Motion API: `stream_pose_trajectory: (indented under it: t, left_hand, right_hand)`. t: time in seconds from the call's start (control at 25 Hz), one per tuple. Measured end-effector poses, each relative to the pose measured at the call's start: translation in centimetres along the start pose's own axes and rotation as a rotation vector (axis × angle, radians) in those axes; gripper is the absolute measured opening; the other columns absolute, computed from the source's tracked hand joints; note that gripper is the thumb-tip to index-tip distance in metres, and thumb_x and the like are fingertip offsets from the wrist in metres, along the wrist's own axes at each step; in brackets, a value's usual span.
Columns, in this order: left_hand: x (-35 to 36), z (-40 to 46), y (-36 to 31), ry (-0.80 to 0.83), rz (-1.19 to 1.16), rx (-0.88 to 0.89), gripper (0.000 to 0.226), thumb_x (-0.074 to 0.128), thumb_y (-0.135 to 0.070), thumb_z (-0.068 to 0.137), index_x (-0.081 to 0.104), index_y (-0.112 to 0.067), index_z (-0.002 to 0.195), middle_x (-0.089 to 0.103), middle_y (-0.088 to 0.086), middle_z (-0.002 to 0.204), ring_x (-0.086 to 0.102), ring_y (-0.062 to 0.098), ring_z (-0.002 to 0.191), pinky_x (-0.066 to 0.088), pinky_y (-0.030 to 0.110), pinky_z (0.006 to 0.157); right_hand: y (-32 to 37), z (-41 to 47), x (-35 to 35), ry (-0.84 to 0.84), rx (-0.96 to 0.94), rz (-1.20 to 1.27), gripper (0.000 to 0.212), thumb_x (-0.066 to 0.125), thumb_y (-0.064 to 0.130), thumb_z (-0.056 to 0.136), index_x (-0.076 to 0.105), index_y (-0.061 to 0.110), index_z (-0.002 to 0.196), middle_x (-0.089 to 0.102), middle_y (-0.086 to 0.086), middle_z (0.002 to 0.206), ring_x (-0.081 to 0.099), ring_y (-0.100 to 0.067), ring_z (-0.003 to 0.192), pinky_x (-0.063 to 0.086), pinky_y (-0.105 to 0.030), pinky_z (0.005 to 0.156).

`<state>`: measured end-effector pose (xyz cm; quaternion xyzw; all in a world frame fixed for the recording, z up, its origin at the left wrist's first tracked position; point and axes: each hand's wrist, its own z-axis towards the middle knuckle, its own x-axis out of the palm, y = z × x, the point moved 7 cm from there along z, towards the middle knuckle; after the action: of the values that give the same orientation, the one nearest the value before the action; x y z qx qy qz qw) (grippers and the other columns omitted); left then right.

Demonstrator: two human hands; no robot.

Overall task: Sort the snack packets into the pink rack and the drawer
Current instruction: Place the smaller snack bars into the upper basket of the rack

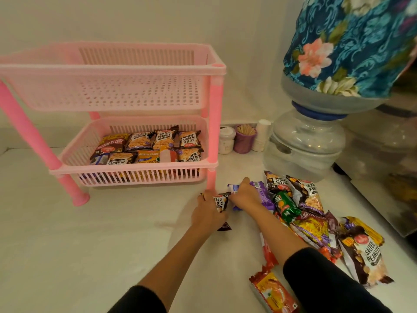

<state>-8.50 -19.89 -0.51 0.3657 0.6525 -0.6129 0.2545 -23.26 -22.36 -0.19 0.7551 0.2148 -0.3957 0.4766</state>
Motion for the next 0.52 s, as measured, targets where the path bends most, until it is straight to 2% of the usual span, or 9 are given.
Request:
stream_pose_trajectory:
  t: [0.04,0.2,0.36,0.44,0.52]
  left_hand:
    - [-0.7,-0.3,0.0,-0.014,-0.019,0.013,0.071,0.064,-0.038,0.081,0.030,-0.008,0.135,0.045,0.013,0.125,0.055,0.031,0.104,0.049,0.038,0.080]
    - [-5.4,-1.9,-0.5,-0.132,-0.093,0.074,0.064,0.058,-0.040,0.080,0.034,-0.015,0.134,0.048,0.007,0.123,0.058,0.028,0.102,0.048,0.034,0.077]
    - [-12.5,-3.7,-2.9,-0.242,-0.191,0.296,0.068,0.060,-0.034,0.081,0.031,-0.019,0.141,0.047,0.002,0.122,0.057,0.019,0.099,0.050,0.030,0.073]
    - [-16.8,-4.5,-4.1,-0.298,-0.243,0.407,0.065,0.061,-0.032,0.080,0.034,-0.023,0.138,0.048,-0.003,0.117,0.054,0.014,0.100,0.046,0.025,0.072]
    - [-21.3,-5.1,-4.8,-0.334,-0.255,0.480,0.063,0.061,-0.033,0.079,0.035,-0.027,0.136,0.047,-0.006,0.119,0.048,0.012,0.108,0.040,0.024,0.079]
  right_hand:
    - [0.2,-0.3,-0.1,-0.019,0.011,0.049,0.052,0.069,0.020,0.075,0.036,0.007,0.114,0.061,-0.018,0.110,0.060,-0.033,0.091,0.041,-0.026,0.059]
    - [2.7,-2.8,-2.3,-0.184,-0.080,0.255,0.047,0.067,0.022,0.073,0.040,0.008,0.109,0.064,-0.015,0.099,0.061,-0.030,0.085,0.043,-0.031,0.062]
    - [6.6,-7.4,-6.6,-0.330,-0.244,0.515,0.047,0.071,0.025,0.072,0.043,0.022,0.109,0.065,0.002,0.089,0.061,-0.008,0.071,0.041,-0.023,0.052]
    - [9.4,-10.0,-8.7,-0.391,-0.347,0.638,0.046,0.073,0.026,0.070,0.043,0.027,0.106,0.063,0.010,0.086,0.063,-0.004,0.073,0.050,-0.027,0.058]
    - [12.7,-12.5,-10.3,-0.433,-0.444,0.724,0.049,0.074,0.023,0.070,0.043,0.026,0.109,0.063,0.010,0.091,0.064,-0.002,0.074,0.053,-0.028,0.064]
